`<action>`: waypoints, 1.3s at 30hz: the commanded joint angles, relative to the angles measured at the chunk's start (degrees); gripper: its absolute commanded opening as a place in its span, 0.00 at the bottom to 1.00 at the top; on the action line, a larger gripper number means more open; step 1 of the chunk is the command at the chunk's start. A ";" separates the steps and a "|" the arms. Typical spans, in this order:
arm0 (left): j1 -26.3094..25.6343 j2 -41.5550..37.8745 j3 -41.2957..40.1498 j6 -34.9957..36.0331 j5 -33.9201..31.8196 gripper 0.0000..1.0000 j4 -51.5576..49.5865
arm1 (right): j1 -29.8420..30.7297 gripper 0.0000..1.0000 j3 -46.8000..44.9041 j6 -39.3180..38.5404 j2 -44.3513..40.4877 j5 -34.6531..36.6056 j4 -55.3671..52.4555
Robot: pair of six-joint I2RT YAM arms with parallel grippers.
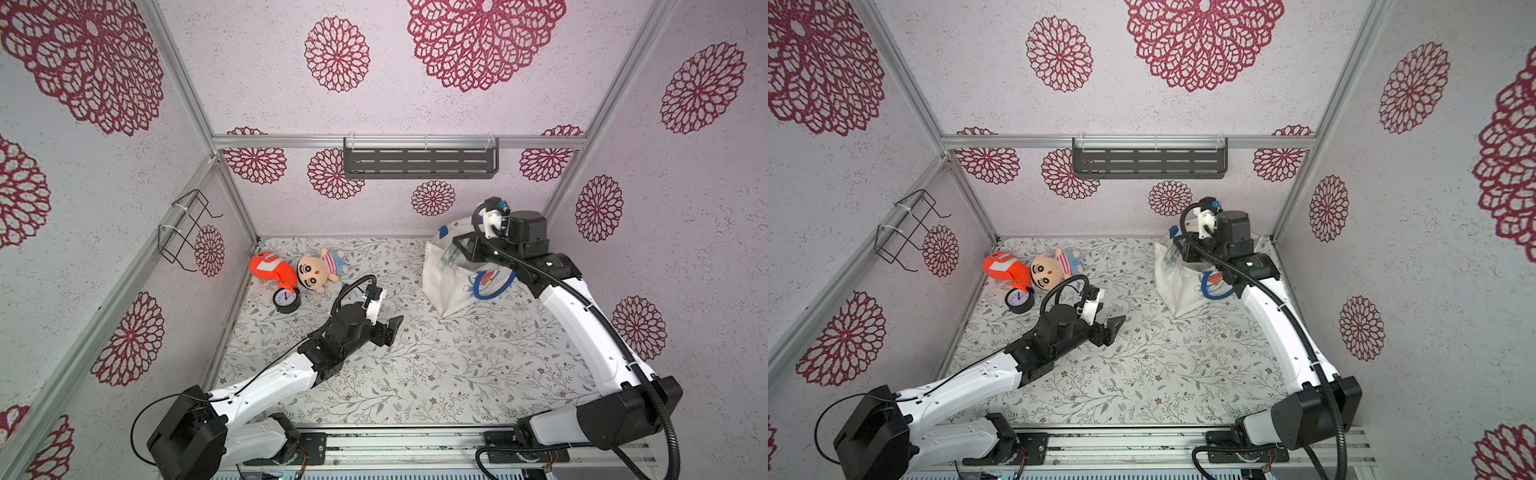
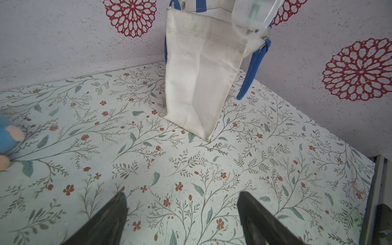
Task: Put the compass set into the canvas bag
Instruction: Place the compass set in the canvas bag.
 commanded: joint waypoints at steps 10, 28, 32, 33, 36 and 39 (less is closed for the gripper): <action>1.61 -4.74 -3.08 -1.28 1.11 0.85 0.07 | -4.93 0.00 21.42 -7.20 16.19 19.23 -9.82; 2.48 -5.04 -4.25 -1.63 1.33 0.85 -0.33 | -4.99 0.00 30.33 -6.74 36.26 25.56 -21.92; 2.49 -4.99 -4.17 -2.09 1.53 0.85 -0.77 | -5.12 0.00 29.20 -6.63 38.26 24.65 -21.79; 2.49 -5.11 -4.33 -2.08 1.66 0.85 -0.78 | -5.13 0.00 28.94 -6.63 38.69 24.85 -21.77; 2.57 -5.03 -4.39 -1.78 1.00 0.85 -1.15 | -5.30 0.00 27.54 -6.29 39.35 24.96 -21.03; 2.57 -5.11 -4.17 -1.96 0.82 0.86 -1.72 | -5.45 0.00 26.28 -6.27 39.97 24.51 -20.73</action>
